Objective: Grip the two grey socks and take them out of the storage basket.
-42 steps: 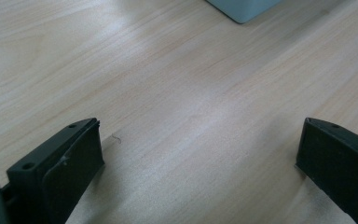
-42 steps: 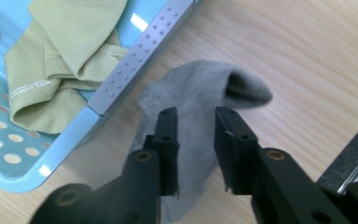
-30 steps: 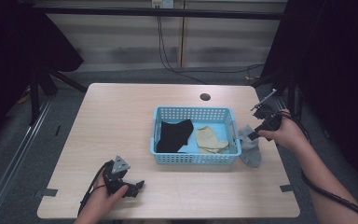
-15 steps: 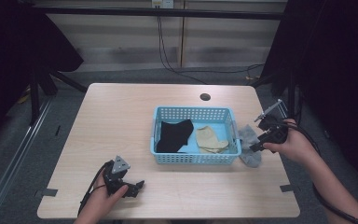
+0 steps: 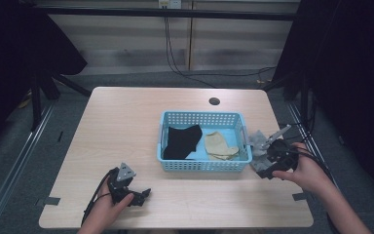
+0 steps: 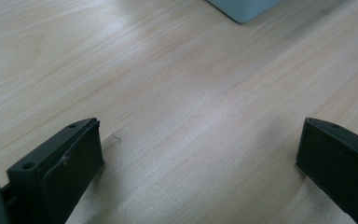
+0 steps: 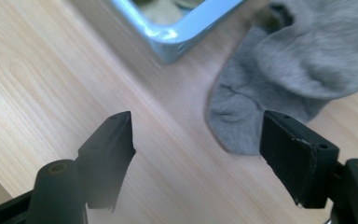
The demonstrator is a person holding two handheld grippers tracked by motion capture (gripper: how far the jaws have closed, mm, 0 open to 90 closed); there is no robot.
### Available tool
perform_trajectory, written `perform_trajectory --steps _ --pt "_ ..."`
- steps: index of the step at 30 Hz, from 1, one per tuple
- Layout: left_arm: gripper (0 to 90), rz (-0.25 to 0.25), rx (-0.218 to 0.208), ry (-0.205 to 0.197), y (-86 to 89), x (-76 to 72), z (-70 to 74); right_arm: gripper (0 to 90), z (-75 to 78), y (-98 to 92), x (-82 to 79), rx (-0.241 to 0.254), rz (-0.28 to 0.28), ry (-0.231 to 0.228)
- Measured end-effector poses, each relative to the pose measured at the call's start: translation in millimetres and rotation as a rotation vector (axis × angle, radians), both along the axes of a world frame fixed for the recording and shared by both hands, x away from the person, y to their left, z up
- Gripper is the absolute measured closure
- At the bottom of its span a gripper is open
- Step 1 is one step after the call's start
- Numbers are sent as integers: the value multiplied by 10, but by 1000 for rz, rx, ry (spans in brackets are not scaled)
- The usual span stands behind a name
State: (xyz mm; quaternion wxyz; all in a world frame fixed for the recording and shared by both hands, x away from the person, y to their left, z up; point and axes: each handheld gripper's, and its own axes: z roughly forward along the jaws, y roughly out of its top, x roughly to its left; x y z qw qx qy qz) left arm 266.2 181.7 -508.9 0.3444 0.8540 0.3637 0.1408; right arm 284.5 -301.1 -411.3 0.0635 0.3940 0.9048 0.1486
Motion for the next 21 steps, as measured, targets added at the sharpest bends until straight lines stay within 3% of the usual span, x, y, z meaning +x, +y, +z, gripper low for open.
perform_trajectory --steps 9,14,16,19,21 --pt "0 3 -3 1 -2 -4 0 265 -315 181 -259 62 33 -12" --pt "0 3 3 -4 0 -6 1 263 -528 277 -367 127 23 -56" --pt "0 3 0 -2 -1 -8 0 262 -598 305 -407 142 32 -110" --pt "0 4 0 -3 -2 -10 0 240 -670 339 -447 176 34 -102" --pt "0 4 -1 -3 -2 -12 0 239 -715 354 -468 167 52 -100"
